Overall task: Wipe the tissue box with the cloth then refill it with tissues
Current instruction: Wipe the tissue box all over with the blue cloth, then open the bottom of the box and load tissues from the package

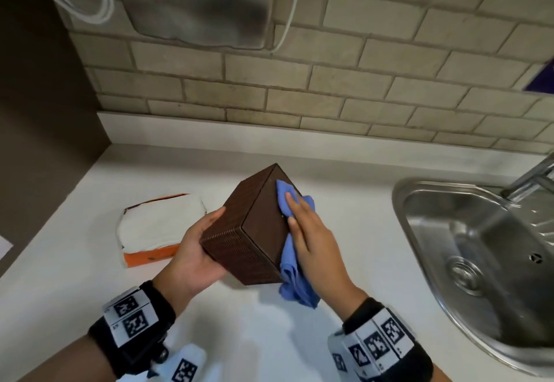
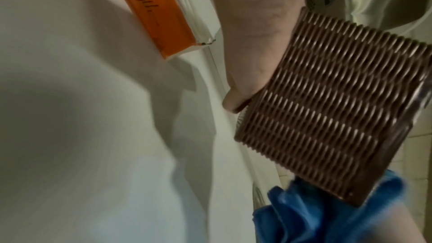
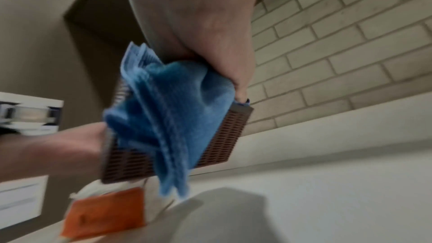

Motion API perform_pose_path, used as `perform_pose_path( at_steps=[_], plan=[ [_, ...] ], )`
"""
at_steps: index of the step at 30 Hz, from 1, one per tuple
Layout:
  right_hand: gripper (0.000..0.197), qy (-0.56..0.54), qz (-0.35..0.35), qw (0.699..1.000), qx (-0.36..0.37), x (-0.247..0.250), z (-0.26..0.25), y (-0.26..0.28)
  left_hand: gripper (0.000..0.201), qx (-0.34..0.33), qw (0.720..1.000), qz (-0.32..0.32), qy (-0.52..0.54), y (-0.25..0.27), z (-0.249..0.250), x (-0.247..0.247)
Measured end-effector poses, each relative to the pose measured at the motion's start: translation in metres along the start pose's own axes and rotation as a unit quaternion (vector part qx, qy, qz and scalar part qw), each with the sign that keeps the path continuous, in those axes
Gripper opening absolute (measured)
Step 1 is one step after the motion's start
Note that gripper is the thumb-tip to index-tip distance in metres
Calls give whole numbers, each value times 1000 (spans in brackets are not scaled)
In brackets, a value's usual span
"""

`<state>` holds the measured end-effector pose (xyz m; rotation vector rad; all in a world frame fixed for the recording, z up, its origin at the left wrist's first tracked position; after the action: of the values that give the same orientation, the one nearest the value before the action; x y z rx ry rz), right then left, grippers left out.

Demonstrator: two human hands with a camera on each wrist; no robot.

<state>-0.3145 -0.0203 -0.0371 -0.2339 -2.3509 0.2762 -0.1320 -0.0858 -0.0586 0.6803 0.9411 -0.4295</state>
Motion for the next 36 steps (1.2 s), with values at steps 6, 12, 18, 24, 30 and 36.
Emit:
perform_pose_path(
  at_steps=[6,12,18,24,30,36],
  plan=[
    [39,115,32,979,-164,25,96,-22,36,-16,999,24,21,-2,12,9],
    [39,247,-34,940,-234,21,151,-32,32,-11,1000,21,8,-3,20,6],
    [53,367,-187,886,-213,2,186,-42,28,-15,999,31,-13,-4,15,2],
    [92,412,-241,863,-167,6,190,-35,42,-8,997,65,-39,-7,10,-1],
    [63,-84,-106,973,-189,23,89,-48,71,42,997,-38,-61,-11,7,-13],
    [61,-492,-209,776,-334,29,40,-28,60,44,993,-72,-86,-5,-2,-15]
  ],
)
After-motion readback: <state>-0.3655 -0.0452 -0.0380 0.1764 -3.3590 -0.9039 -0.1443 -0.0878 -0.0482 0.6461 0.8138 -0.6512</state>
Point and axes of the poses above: each hand's wrist, its own y-axis away from the middle knuckle, its own x-axis out of the back of the hand, z = x × y, the point moved 1 cm from there along -y, towards the middle knuckle, and after that the axes turned 1 degree about y, right-handed, at the moved point
